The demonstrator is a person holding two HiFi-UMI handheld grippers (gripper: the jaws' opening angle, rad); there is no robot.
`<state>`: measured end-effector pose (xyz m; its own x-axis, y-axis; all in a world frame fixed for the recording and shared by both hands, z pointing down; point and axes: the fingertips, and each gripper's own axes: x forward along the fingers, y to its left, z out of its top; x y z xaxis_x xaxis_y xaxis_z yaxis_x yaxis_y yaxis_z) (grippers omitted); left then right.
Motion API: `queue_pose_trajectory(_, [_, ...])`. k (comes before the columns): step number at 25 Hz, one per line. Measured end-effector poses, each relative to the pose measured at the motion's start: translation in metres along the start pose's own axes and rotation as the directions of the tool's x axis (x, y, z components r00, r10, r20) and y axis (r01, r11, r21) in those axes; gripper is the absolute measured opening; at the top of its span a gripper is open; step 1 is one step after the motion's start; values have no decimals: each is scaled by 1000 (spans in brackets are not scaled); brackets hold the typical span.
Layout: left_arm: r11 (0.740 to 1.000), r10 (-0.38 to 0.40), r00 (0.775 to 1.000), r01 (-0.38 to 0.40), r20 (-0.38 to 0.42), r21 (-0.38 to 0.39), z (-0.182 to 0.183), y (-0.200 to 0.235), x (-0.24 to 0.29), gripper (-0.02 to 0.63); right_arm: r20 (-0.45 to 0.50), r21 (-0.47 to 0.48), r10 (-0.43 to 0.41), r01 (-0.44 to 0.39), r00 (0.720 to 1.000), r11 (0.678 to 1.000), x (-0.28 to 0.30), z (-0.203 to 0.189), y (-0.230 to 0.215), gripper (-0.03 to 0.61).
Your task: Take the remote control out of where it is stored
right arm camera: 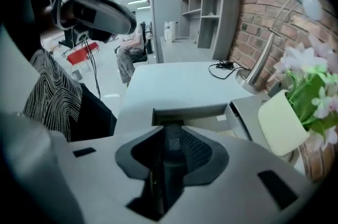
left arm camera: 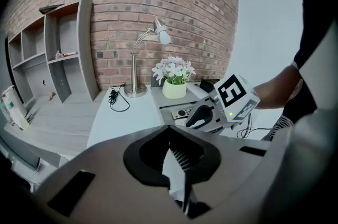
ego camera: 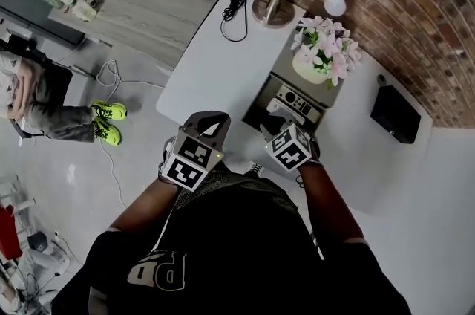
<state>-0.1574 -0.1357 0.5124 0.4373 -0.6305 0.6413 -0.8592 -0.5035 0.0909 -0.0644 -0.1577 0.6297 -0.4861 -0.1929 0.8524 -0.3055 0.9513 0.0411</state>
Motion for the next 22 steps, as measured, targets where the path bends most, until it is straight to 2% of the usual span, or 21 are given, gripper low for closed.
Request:
queue_pose_trajectory(3, [1000,-8,1000,8,-3,-18,-7,10,-1,7,-87,-98,11,-20,996,995,20,1,-5,115])
queue_pose_trajectory(5, [1000,-7,1000,6,-4,-30,-11,18,-4,6,-155,-152,38,-62,987,986,32,-2,-4,143])
queue_pose_trajectory(9, [998,2,1000,-1,5,-56,-14,32,-9,6,-249,-177,108,-155,963,972,47,-7,-2,186])
queue_pose_trajectory(15, [995,23,999,-21,22,-97,-15,47,-15,6,-304,-154,179,-234,936,960,54,-8,0,190])
queue_pose_trajectory(20, [993,27,999,-23,29,-115,-16,48,-14,8,-290,-21,291,-310,912,950,64,-11,-3,212])
queue_pose_trajectory(22, [993,24,999,-20,30,-116,-16,46,-15,6,-290,1,322,-336,901,942,65,-9,-5,227])
